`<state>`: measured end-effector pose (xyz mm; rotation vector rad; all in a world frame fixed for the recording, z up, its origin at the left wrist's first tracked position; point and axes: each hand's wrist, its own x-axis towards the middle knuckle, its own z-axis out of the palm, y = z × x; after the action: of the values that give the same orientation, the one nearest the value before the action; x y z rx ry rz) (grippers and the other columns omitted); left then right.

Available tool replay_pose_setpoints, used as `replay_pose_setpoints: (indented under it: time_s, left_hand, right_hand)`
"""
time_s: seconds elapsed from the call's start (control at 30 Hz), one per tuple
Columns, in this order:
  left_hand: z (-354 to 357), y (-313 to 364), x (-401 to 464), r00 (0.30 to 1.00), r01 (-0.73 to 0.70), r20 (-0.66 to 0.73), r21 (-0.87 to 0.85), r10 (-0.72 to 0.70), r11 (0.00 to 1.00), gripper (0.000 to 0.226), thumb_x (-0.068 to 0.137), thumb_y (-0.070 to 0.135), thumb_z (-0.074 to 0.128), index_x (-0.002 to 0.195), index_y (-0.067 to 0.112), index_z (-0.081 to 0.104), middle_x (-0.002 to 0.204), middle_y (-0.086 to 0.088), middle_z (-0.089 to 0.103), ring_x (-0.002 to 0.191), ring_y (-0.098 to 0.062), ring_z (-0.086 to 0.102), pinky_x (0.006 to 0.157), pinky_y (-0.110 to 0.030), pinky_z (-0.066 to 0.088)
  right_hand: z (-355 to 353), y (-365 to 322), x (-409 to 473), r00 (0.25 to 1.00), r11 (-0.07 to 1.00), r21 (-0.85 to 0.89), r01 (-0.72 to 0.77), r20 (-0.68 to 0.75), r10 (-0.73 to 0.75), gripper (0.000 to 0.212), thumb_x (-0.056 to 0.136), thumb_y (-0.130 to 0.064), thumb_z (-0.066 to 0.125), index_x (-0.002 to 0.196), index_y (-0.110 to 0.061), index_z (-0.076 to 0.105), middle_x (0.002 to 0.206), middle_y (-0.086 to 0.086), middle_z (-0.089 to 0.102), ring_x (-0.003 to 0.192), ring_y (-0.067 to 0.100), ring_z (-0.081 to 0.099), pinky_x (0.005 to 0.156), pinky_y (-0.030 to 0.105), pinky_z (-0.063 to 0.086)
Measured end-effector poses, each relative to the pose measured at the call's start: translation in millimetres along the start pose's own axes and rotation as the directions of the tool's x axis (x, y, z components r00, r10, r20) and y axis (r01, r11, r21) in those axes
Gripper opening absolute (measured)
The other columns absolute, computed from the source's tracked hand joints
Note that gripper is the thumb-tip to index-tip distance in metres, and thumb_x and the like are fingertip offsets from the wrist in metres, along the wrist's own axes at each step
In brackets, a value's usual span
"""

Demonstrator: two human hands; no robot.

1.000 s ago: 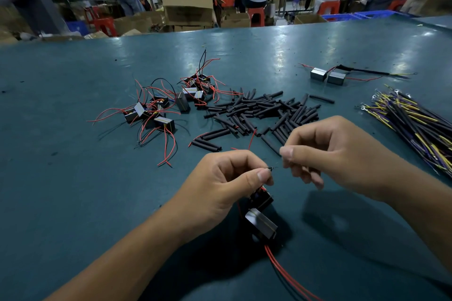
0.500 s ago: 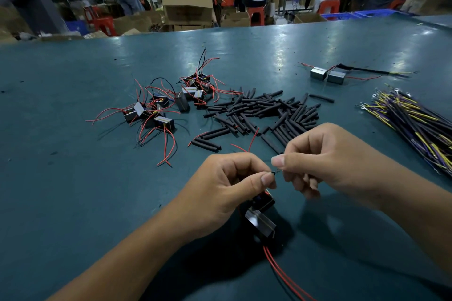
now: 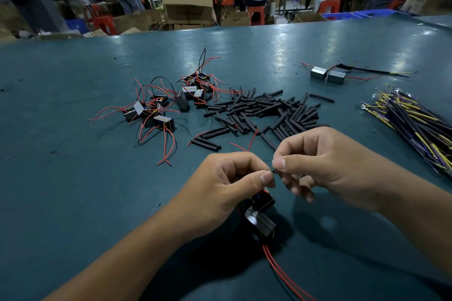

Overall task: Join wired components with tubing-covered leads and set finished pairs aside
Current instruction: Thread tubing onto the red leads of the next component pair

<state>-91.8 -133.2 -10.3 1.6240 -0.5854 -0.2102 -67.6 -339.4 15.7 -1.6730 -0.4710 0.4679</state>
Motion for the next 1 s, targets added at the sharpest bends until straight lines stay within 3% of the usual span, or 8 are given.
replay_pose_setpoints:
  time_s: [0.13, 0.23, 0.3, 0.37, 0.47, 0.53, 0.6, 1.0]
  left_hand:
    - [-1.5, 0.1, 0.8, 0.999, 0.007, -0.036, -0.046, -0.008, 0.999, 0.015, 0.091, 0.019, 0.06, 0.081, 0.013, 0.069, 0.076, -0.01, 0.058, 0.068, -0.013, 0.046, 0.063, -0.021, 0.037]
    - [-1.8, 0.8, 0.6, 1.0, 0.002, -0.028, -0.053, -0.004, 0.999, 0.016, 0.092, 0.019, 0.06, 0.079, 0.017, 0.069, 0.076, -0.008, 0.059, 0.067, -0.009, 0.046, 0.063, -0.017, 0.037]
    - [-1.7, 0.2, 0.9, 0.999, -0.004, -0.032, -0.027, 0.003, 1.0, 0.016, 0.093, 0.02, 0.06, 0.081, 0.015, 0.069, 0.074, -0.011, 0.057, 0.067, -0.011, 0.045, 0.062, -0.019, 0.037]
    - [-1.7, -1.2, 1.7, 0.998, -0.015, -0.062, 0.015, 0.016, 1.0, 0.016, 0.093, 0.022, 0.061, 0.082, 0.013, 0.069, 0.072, -0.014, 0.056, 0.067, -0.014, 0.046, 0.062, -0.024, 0.036]
    - [-2.4, -2.4, 1.3, 0.992, -0.057, -0.103, 0.146, 0.072, 0.988, 0.014, 0.093, 0.023, 0.062, 0.081, 0.017, 0.069, 0.07, 0.003, 0.06, 0.066, -0.008, 0.051, 0.063, -0.021, 0.041]
    - [-2.5, -1.8, 0.4, 0.988, -0.075, -0.112, 0.252, 0.106, 0.965, 0.013, 0.094, 0.022, 0.063, 0.082, 0.017, 0.068, 0.069, 0.006, 0.061, 0.065, -0.003, 0.053, 0.063, -0.017, 0.042]
    - [-1.9, -1.1, -0.8, 0.985, -0.086, -0.111, 0.331, 0.129, 0.94, 0.013, 0.094, 0.023, 0.063, 0.084, 0.016, 0.068, 0.072, 0.003, 0.062, 0.065, -0.002, 0.053, 0.063, -0.015, 0.043]
    - [-0.5, -2.2, -1.0, 0.981, -0.132, -0.08, 0.396, 0.178, 0.909, 0.013, 0.095, 0.025, 0.063, 0.085, 0.018, 0.068, 0.07, 0.018, 0.06, 0.065, -0.002, 0.056, 0.064, -0.013, 0.042]
  right_hand:
    - [-0.8, 10.9, 1.7, 0.929, 0.882, -0.305, 0.359, 0.031, -0.368, 0.018, 0.096, -0.027, 0.059, 0.087, -0.012, 0.063, 0.074, 0.0, 0.061, 0.062, 0.012, 0.06, 0.059, 0.02, 0.05]
    - [-1.5, 14.4, 5.5, 0.728, 0.421, -0.722, 0.549, 0.165, -0.666, 0.026, 0.103, -0.019, 0.049, 0.089, -0.002, 0.063, 0.085, 0.001, 0.058, 0.076, 0.015, 0.054, 0.074, 0.018, 0.043]
    - [-5.0, 13.7, 7.1, 0.673, 0.297, -0.777, 0.556, 0.21, -0.709, 0.026, 0.1, -0.016, 0.053, 0.084, 0.001, 0.065, 0.084, 0.004, 0.058, 0.077, 0.017, 0.053, 0.076, 0.018, 0.042]
    - [-4.6, 8.1, 5.2, 0.763, 0.536, -0.687, 0.491, 0.043, -0.644, 0.027, 0.099, -0.026, 0.055, 0.081, -0.008, 0.065, 0.076, -0.003, 0.058, 0.068, 0.012, 0.054, 0.066, 0.019, 0.044]
    - [-0.5, -1.5, 3.4, 0.933, 0.971, -0.158, 0.178, -0.287, -0.217, 0.043, 0.093, -0.046, 0.06, 0.063, -0.015, 0.061, 0.051, -0.001, 0.048, 0.043, 0.014, 0.042, 0.041, 0.021, 0.034]
    - [-0.9, -3.9, 2.3, 0.958, 0.998, 0.065, -0.016, -0.283, 0.034, 0.04, 0.08, -0.047, 0.067, 0.055, -0.016, 0.06, 0.045, 0.002, 0.041, 0.036, 0.015, 0.035, 0.037, 0.016, 0.027]
    - [1.7, -7.6, -0.7, 0.969, 0.99, 0.087, -0.109, -0.215, 0.126, 0.036, 0.071, -0.047, 0.072, 0.054, -0.016, 0.063, 0.044, 0.002, 0.045, 0.034, 0.013, 0.039, 0.034, 0.015, 0.028]
    - [7.4, -8.8, -1.7, 0.976, 0.982, 0.06, -0.182, -0.107, 0.187, 0.026, 0.06, -0.039, 0.076, 0.06, -0.014, 0.071, 0.053, 0.008, 0.058, 0.041, 0.017, 0.058, 0.033, 0.018, 0.037]
